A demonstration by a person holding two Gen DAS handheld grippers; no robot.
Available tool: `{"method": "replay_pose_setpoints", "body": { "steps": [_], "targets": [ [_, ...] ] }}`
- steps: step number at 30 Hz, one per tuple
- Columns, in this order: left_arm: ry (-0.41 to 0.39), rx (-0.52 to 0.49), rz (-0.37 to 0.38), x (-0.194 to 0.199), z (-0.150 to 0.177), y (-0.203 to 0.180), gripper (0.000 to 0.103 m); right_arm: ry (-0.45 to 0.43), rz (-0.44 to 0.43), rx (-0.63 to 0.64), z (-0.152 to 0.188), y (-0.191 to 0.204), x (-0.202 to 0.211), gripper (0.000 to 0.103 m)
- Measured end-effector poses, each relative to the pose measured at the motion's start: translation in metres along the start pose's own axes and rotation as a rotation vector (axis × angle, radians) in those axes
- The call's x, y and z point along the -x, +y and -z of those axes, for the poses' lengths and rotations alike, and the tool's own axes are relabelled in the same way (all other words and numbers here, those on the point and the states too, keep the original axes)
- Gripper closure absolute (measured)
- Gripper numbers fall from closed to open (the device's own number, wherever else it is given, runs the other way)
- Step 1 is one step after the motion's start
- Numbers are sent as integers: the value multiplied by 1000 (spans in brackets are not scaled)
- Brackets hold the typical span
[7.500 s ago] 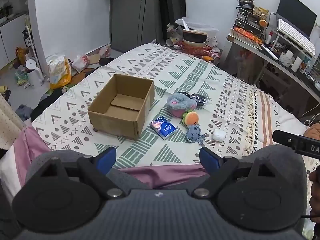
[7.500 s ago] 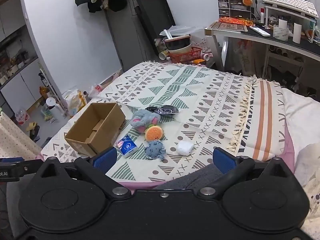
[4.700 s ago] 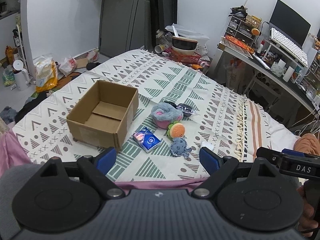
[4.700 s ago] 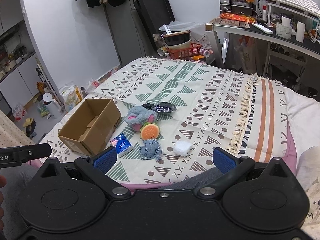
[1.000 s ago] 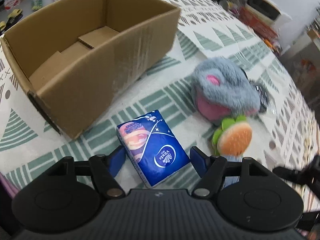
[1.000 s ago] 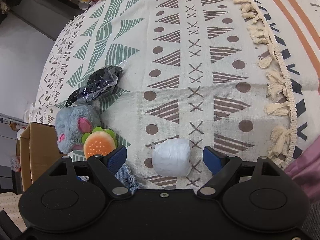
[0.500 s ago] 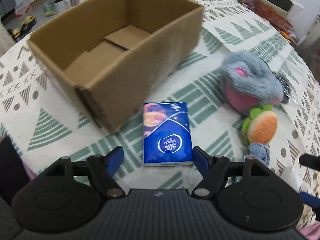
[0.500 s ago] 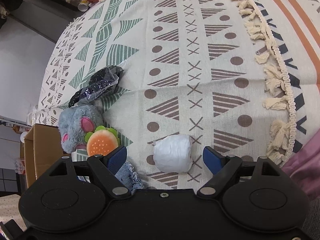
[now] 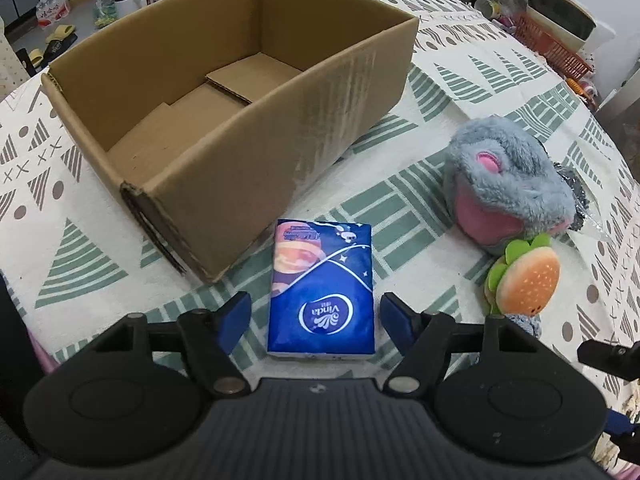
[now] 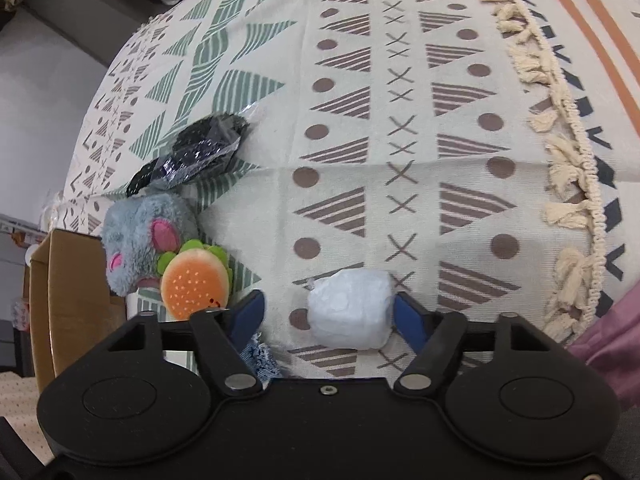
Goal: Organize soft objects
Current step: 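Close the left gripper on the tissue pack while the right gripper closes on the white ball, then carry the tissue pack into the box with the left gripper while the right drops the white ball there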
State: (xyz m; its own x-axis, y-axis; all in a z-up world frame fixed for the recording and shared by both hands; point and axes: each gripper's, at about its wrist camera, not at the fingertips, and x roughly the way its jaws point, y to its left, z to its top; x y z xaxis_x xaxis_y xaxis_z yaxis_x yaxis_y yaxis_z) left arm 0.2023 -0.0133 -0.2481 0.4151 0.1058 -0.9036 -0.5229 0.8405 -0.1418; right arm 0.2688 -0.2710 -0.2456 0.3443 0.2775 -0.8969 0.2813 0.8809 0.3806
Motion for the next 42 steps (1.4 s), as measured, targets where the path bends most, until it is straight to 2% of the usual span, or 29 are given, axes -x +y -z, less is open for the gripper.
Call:
{"method": "replay_pose_setpoints", "body": {
  "steps": [2, 4, 8, 13, 24, 37, 42],
  "targets": [
    [-3, -9, 4, 2, 0, -1, 52, 25, -30, 3, 1, 0, -4, 60],
    [-3, -27, -3, 3, -1, -3, 52, 23, -34, 2, 2, 1, -5, 60],
    [0, -15, 51, 9, 0, -5, 53, -10, -54, 24, 6, 4, 2, 60],
    [-57, -56, 104, 29, -4, -12, 53, -67, -86, 51, 12, 6, 17, 60],
    [-155, -184, 137, 65, -19, -18, 53, -186, -166, 132, 22, 21, 50, 61],
    [-209, -190, 271, 118, -74, -4, 53, -291, -203, 179, 27, 58, 86, 61],
    [-246, -198, 256, 127, -93, 3, 53, -335, -222, 188, 23, 77, 100, 61]
  ]
}}
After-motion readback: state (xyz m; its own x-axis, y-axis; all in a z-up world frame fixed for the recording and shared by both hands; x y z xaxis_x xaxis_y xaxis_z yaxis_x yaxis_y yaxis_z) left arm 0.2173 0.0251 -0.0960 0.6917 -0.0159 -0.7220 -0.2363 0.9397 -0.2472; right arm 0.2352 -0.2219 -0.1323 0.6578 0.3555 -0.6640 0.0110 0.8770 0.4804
